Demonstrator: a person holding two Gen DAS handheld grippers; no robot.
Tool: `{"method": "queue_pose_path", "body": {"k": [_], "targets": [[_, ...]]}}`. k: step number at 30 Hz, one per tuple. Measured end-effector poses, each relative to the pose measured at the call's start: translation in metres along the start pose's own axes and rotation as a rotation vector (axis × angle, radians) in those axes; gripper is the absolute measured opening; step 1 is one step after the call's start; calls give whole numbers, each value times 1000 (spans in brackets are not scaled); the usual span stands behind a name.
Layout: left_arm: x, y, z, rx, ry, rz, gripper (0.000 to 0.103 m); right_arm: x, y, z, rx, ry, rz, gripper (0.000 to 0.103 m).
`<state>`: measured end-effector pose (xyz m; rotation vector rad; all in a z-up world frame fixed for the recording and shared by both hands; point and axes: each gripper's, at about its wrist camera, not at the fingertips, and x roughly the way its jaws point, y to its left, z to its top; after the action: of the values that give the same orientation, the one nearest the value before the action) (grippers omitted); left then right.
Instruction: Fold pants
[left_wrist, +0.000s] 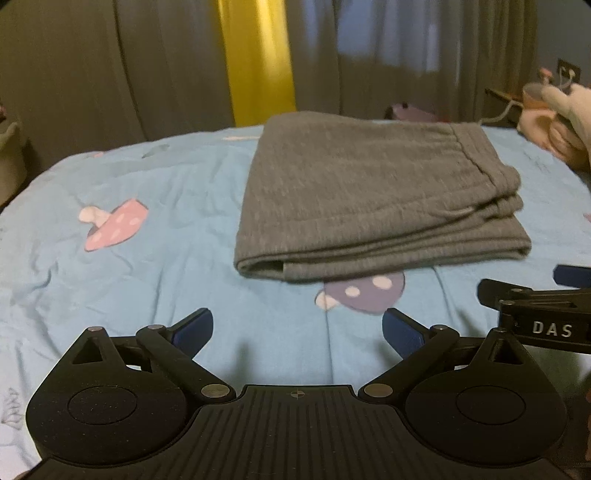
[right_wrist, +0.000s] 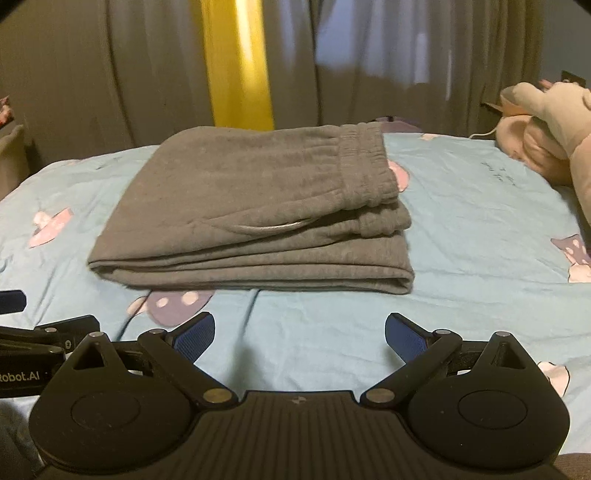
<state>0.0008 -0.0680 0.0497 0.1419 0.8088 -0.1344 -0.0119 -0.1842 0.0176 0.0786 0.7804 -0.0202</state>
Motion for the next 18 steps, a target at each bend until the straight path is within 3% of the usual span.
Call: {"method": "queue_pose_path", "body": {"k": [6, 18], "targets": [[19, 4, 0, -32, -3, -48, 101, 6, -6, 3, 41, -37, -23, 99], [45, 14, -1, -100, 58, -59, 101, 19, 11, 7, -56, -52, -42, 99]]}}
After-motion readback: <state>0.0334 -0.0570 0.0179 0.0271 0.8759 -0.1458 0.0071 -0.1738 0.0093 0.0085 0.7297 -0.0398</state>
